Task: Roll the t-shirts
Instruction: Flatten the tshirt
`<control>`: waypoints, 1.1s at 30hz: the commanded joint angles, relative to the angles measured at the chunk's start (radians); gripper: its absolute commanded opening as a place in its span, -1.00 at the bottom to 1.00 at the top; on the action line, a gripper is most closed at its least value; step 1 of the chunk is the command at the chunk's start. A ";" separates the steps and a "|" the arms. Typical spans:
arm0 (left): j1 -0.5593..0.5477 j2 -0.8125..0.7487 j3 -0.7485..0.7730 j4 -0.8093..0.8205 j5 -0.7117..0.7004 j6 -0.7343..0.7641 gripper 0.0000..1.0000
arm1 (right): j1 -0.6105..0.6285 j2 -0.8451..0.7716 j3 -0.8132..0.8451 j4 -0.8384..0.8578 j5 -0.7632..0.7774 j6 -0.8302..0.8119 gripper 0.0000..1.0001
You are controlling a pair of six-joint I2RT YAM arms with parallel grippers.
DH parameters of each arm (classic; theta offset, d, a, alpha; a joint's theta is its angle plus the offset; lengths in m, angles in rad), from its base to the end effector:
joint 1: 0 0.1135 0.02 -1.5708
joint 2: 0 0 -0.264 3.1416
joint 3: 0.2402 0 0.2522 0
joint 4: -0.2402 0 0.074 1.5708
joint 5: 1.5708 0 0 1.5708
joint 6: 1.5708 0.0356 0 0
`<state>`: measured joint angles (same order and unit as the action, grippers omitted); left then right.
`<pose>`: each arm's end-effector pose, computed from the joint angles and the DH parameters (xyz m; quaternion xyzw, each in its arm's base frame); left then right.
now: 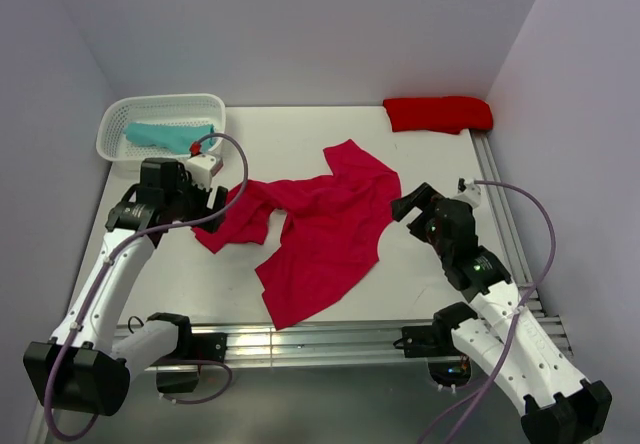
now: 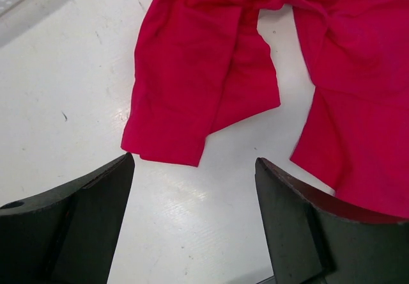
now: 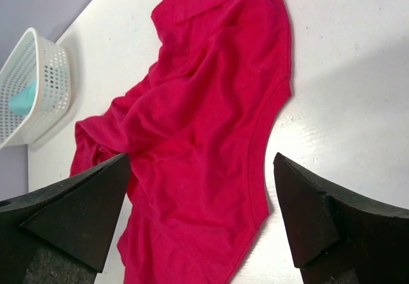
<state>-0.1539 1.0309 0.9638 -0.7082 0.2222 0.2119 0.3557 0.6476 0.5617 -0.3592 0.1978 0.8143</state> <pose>0.2067 -0.0400 0.3073 0.2089 0.8932 -0.0910 0.3878 0.1496 0.0481 0.2646 0.2426 0.8076 0.2236 0.4888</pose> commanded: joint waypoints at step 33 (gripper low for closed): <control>-0.055 0.238 -0.115 0.053 -0.072 0.185 0.53 | 0.660 0.572 0.006 0.057 0.246 0.439 0.51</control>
<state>-0.1963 1.2686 0.8700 -0.7013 0.1802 0.3763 1.0019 1.2148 0.5377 -0.3321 0.3851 1.1976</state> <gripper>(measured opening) 0.769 0.754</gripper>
